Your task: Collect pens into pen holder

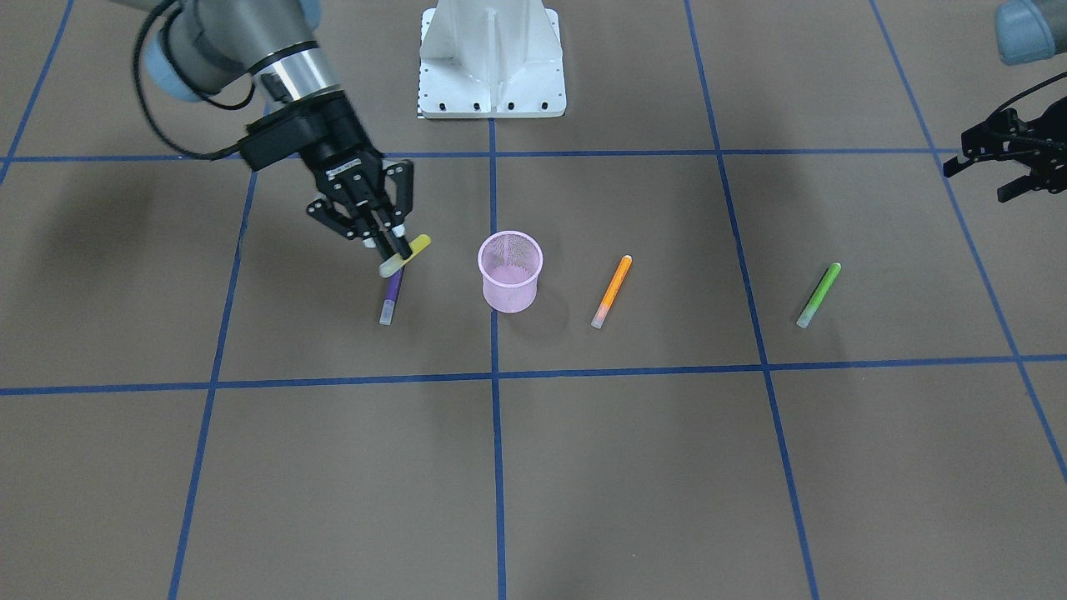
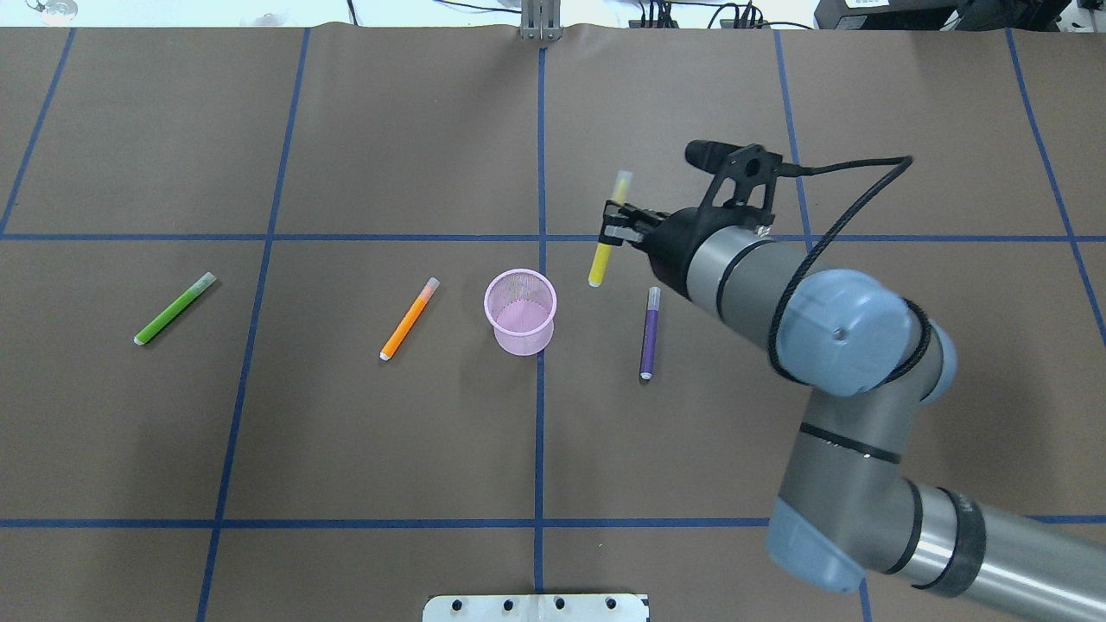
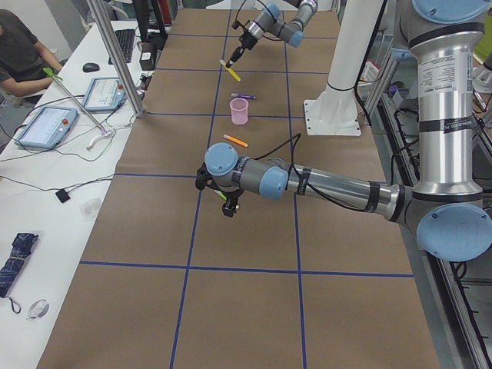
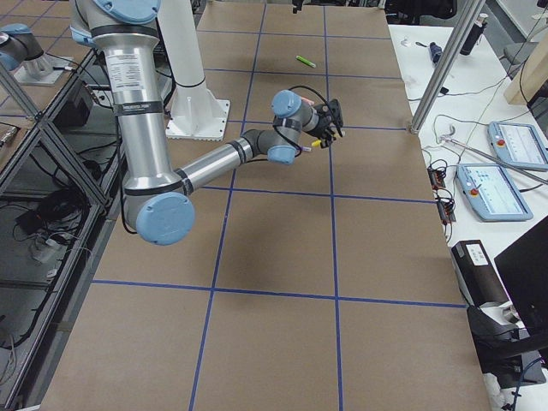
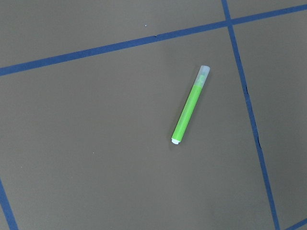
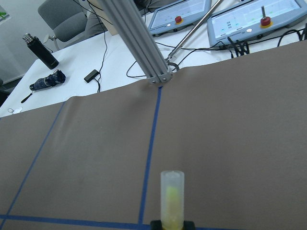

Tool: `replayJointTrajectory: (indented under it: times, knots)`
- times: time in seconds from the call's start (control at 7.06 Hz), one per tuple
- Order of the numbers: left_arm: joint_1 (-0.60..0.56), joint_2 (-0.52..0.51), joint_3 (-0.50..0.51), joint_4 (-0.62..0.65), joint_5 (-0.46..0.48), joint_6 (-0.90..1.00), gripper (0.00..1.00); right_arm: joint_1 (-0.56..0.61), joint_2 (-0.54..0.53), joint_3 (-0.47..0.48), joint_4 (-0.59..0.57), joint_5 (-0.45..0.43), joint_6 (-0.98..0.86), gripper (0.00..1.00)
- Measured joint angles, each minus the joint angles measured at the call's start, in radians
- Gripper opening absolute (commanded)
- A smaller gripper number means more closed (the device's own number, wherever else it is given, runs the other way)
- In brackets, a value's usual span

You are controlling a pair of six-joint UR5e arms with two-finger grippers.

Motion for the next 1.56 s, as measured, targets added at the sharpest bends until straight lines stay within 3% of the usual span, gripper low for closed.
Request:
replayJointTrajectory:
  times: [0.42, 0.57, 0.71, 0.85, 1.13, 1.56]
  knots:
    - [0.001, -0.009, 0.000, 0.000, 0.000, 0.003, 1.00, -0.108, 0.133, -0.113, -0.071, -0.209, 0.052, 0.00]
    - [0.001, -0.009, 0.000, 0.000, 0.000, 0.003, 1.00, -0.123, 0.143, -0.134, -0.072, -0.234, 0.060, 0.46]
    - [0.003, -0.011, 0.000, 0.000, 0.000, 0.002, 1.00, -0.133, 0.145, -0.144, -0.072, -0.244, 0.062, 0.79]
    - [0.018, -0.019, -0.001, -0.001, 0.001, 0.002, 0.99, -0.141, 0.145, -0.154, -0.073, -0.249, 0.063, 0.99]
    - [0.082, -0.065, 0.007, 0.000, 0.015, -0.026, 1.00, -0.146, 0.146, -0.154, -0.080, -0.269, 0.064, 0.93]
    - [0.252, -0.163, 0.017, -0.013, 0.268, -0.062, 0.99, -0.125, 0.062, -0.020, -0.076, -0.173, 0.064, 0.93]
